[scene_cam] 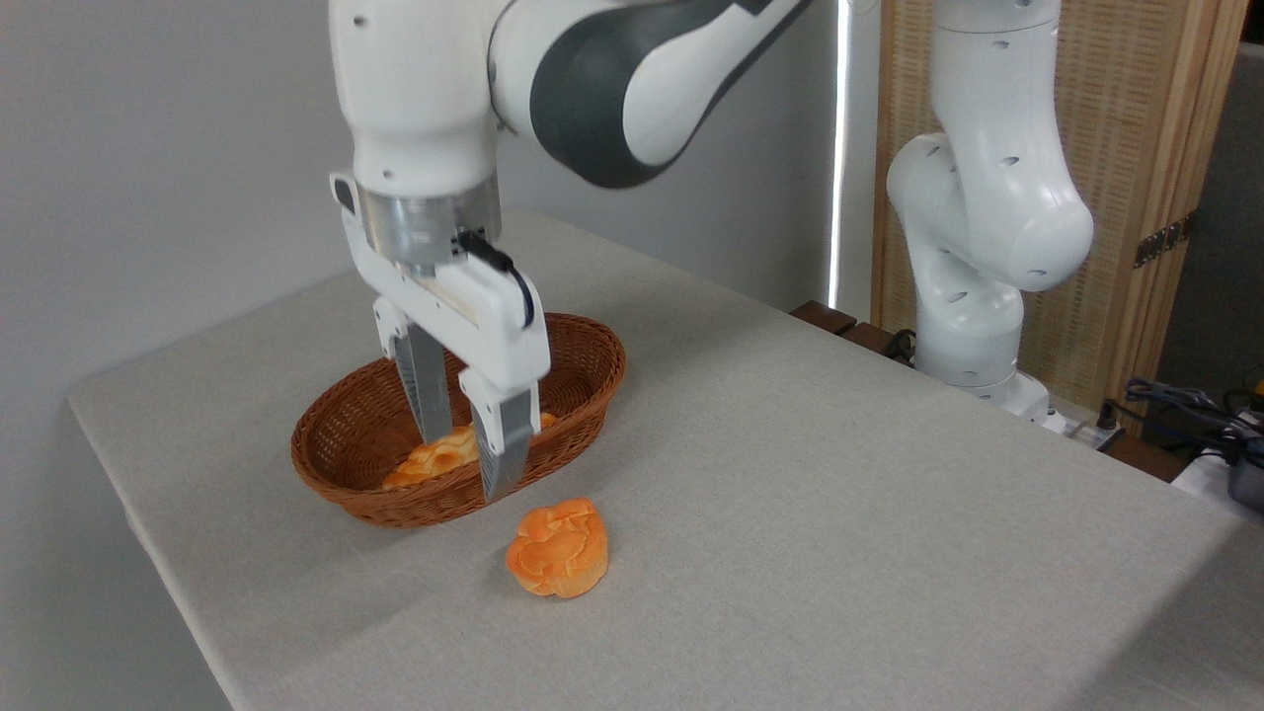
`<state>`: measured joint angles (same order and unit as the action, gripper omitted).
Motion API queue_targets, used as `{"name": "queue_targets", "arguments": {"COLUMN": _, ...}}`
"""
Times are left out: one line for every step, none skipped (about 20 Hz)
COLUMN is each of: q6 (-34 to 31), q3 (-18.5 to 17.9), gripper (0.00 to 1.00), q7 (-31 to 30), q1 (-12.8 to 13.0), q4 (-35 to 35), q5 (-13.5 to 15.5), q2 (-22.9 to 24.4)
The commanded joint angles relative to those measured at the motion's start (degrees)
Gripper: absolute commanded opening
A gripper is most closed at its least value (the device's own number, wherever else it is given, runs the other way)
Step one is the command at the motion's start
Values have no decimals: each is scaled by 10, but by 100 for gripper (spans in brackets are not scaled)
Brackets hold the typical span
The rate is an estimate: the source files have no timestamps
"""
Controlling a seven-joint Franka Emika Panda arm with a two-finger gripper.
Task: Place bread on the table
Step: 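Lower the bread roll onto the table and open the gripper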
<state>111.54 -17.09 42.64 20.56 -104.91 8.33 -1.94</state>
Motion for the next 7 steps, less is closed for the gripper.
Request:
{"name": "queue_targets", "arguments": {"q6": -8, "q3": 11, "gripper": 100, "q7": 6, "q1": 3, "q4": 0, "q5": -9, "q2": 15}}
{"name": "queue_targets", "arguments": {"q6": -8, "q3": 11, "gripper": 100, "q7": 6, "q1": 3, "q4": 0, "q5": -10, "q2": 16}}
{"name": "queue_targets", "arguments": {"q6": -9, "q3": 11, "gripper": 100, "q7": 7, "q1": 3, "q4": 0, "q5": -11, "q2": 16}}
{"name": "queue_targets", "arguments": {"q6": -12, "q3": 11, "gripper": 100, "q7": 7, "q1": 3, "q4": -1, "q5": -17, "q2": 16}}
{"name": "queue_targets", "arguments": {"q6": -22, "q3": 11, "gripper": 100, "q7": 8, "q1": 2, "q4": -1, "q5": -35, "q2": 17}}
{"name": "queue_targets", "arguments": {"q6": -31, "q3": 10, "gripper": 100, "q7": 9, "q1": 2, "q4": -1, "q5": -49, "q2": 18}}
{"name": "queue_targets", "arguments": {"q6": -35, "q3": 10, "gripper": 100, "q7": 9, "q1": 2, "q4": -1, "q5": -51, "q2": 18}}
